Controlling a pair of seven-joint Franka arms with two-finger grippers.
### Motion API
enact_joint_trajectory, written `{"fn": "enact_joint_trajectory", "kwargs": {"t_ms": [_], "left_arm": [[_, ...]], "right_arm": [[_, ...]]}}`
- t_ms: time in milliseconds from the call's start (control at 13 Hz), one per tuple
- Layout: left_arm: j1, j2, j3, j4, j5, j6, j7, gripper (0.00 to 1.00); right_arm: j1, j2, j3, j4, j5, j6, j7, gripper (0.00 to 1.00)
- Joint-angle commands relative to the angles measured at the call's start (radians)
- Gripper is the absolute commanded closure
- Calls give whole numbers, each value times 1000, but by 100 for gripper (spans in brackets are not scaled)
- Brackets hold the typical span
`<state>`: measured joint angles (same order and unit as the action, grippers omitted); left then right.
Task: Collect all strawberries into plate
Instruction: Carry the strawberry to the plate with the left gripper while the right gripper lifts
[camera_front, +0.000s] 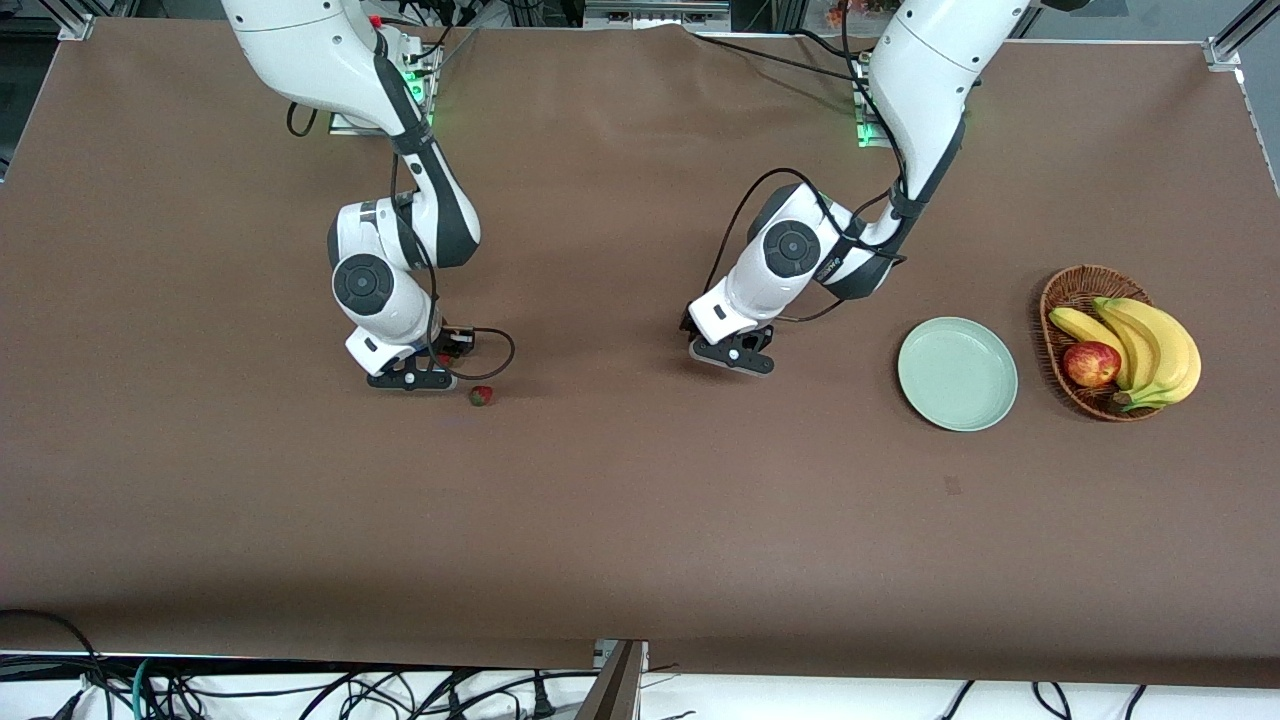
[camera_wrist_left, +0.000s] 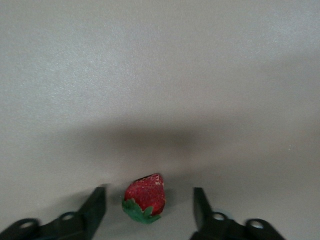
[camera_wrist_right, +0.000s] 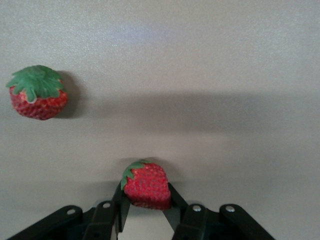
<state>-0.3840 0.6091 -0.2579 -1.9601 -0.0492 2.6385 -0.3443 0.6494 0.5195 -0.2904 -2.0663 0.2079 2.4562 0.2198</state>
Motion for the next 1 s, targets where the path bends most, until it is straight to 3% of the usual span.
{"fn": "enact_joint_trajectory", "kwargs": {"t_ms": [0, 307, 613, 920], "left_arm": [[-10, -3, 12, 0, 25, 5, -16, 62], [-9, -17, 12, 0, 25, 0, -15, 96], [10, -141, 43, 18, 52, -252, 19, 96], [158, -251, 38, 78, 107, -550, 325, 95]], "right_arm": [[3, -30, -4, -15, 22, 3, -33, 76], [3, -50, -7, 21, 22, -61, -33, 76], [3, -61, -10, 93, 22, -167, -22, 76], [13, -59, -3, 199, 24, -275, 64, 76]]}}
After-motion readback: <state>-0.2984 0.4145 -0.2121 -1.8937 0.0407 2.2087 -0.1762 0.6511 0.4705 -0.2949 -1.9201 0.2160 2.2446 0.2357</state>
